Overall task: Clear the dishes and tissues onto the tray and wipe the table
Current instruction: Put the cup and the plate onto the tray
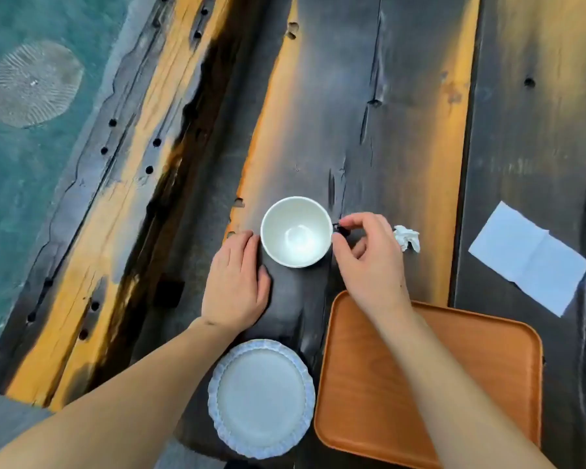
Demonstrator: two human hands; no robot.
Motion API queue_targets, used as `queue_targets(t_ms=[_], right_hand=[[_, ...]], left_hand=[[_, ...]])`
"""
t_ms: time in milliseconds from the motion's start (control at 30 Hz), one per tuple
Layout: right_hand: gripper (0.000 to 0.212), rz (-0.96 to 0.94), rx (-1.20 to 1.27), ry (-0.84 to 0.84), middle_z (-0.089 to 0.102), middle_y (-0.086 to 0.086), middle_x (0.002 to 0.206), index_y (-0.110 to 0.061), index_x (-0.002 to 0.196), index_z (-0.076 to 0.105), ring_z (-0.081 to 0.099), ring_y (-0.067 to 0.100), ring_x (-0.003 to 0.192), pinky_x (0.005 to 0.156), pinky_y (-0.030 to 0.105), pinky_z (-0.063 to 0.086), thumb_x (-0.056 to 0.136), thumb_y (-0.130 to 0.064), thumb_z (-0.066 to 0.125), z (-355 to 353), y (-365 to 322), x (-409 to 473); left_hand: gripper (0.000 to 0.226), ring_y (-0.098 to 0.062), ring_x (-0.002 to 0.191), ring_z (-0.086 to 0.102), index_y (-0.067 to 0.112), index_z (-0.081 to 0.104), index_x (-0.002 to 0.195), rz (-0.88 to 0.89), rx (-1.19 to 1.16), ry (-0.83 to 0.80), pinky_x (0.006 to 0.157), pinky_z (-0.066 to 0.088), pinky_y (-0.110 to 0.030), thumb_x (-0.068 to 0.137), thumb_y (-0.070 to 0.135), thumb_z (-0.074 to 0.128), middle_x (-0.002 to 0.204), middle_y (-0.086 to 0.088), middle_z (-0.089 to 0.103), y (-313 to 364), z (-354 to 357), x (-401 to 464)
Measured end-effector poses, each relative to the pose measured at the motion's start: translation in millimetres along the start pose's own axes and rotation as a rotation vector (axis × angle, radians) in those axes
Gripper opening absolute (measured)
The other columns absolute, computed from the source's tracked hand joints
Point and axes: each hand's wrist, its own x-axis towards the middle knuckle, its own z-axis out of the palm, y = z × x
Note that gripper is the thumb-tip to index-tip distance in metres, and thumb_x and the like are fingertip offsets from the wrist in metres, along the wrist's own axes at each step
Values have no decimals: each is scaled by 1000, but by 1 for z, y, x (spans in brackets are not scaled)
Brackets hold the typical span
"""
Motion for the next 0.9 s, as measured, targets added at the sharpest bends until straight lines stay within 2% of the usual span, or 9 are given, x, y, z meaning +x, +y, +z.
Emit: queue_targets(t_ms=[67,167,300,400,600,767,900], right_hand=[[17,-26,-132,-11,58,-8,105,-23,105,63,53,8,73,75,27,46,88,-26,65,7,-3,11],[20,5,-299,-118,63,-8,103,-25,103,62,58,15,89,78,35,49,89,-37,58,14,-3,21],[24,60,-400,-133,63,1,78,-15,84,60,58,28,75,68,42,51,87,-36,49,18,2,26],[26,131,-366,-103,63,1,69,-15,79,62,59,29,70,64,41,52,84,-36,49,15,4,25],[23,206,-234,8,66,-1,62,-20,82,68,64,23,64,63,41,54,83,-37,51,-21,4,-13],[17,255,-226,46,70,-7,82,-19,95,72,63,14,76,63,39,55,88,-26,58,-51,17,-72],[16,330,-221,67,68,-9,84,-24,95,70,62,8,79,60,32,54,88,-27,56,-60,35,-112]], left_hand=[[54,-37,130,49,-5,51,139,4,-5,-22,113,39,-46,92,22,51,139,-22,54,-2,0,3],[58,-39,138,45,-7,48,143,23,21,-64,116,37,-49,94,25,47,146,-24,50,-1,2,3],[63,-36,146,38,-6,43,148,25,71,-73,120,32,-48,94,28,45,154,-23,43,-1,3,5],[65,-34,148,35,-4,42,149,19,97,-75,122,31,-48,94,30,45,156,-22,41,-1,5,5],[65,-38,145,38,-7,45,146,39,106,-22,123,26,-45,90,28,44,153,-24,44,-2,8,5],[65,-38,145,38,-7,44,146,33,110,12,123,26,-44,90,27,43,152,-24,44,0,9,3],[65,-37,145,38,-6,44,146,20,108,20,123,26,-44,90,27,42,152,-24,44,1,10,3]])
